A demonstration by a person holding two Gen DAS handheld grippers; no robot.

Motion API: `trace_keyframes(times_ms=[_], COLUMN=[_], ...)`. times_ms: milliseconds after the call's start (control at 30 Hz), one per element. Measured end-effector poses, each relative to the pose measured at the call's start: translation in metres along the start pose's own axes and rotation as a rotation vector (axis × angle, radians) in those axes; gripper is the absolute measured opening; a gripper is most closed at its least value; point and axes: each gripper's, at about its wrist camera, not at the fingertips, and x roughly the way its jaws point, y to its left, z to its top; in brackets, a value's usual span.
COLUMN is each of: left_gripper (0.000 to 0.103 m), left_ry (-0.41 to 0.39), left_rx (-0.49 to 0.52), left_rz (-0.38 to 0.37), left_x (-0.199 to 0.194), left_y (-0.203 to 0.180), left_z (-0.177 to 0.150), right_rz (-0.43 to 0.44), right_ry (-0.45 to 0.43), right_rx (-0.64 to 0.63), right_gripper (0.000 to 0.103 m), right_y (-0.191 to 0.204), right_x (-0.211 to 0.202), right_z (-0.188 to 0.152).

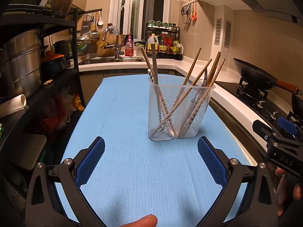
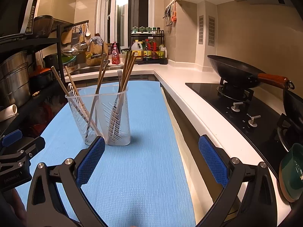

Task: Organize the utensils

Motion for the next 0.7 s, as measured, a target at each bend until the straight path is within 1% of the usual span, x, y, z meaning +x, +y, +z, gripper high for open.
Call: trace_keyframes(times_ms=[167,700], left_gripper=[0.095,0.095], left_ry=[-0.001,-0.009], left_rx=[-0.003,-0.003], left_rz=[-0.01,-0.011], left_x=[-0.0001,-0.0014], left_y=[-0.0012,-0.0012], left_z=[0.0002,-0.0001], right_rz=[-0.002,-0.002], right_ry=[-0.004,-0.005], right_rx=[-0.004,-0.002], right_gripper=[0.098,0.098], right_y=[0.0014,0.001], right_x=[-0.0014,-0.0016], right_z=[-0.0002,0.0])
